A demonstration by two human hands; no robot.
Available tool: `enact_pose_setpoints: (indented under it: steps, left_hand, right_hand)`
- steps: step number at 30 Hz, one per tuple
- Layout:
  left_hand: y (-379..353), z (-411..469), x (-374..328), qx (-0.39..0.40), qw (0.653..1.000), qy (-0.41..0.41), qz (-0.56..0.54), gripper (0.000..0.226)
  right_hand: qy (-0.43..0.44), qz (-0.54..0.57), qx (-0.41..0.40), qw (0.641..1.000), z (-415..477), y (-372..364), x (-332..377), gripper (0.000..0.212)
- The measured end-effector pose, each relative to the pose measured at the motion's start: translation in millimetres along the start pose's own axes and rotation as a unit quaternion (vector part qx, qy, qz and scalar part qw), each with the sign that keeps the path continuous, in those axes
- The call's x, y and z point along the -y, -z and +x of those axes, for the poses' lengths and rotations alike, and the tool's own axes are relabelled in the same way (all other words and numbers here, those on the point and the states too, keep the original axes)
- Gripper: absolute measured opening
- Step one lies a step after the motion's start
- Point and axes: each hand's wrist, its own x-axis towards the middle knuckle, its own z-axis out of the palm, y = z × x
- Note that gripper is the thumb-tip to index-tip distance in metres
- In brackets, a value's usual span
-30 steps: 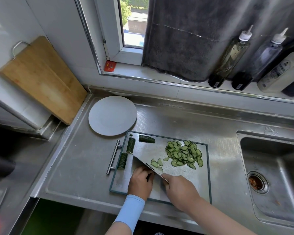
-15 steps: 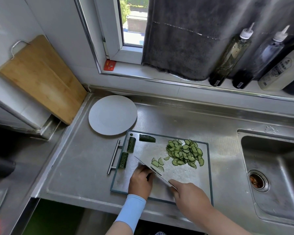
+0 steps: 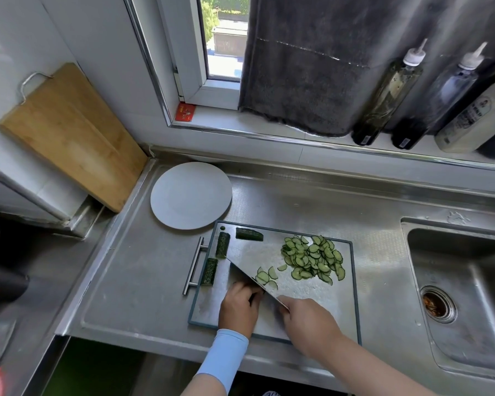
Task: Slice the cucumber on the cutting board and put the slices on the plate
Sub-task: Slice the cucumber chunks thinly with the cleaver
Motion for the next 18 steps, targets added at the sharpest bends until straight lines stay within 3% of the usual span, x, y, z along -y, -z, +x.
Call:
enact_pose_setpoints:
  steps: [8,18]
  left_hand:
    - [1,-2,0,-0.013,1.000,-0.009,0.012,0.020]
    - [7,0,-6,-0.009,1.000,-0.019,0.017,0.025]
  right_hand:
    - [0.011,-0.021,-0.005,1.000,7,-1,6,0.024]
    - [0.020,-0.035,-0.023,0.999,-16,-1,-7,0.006]
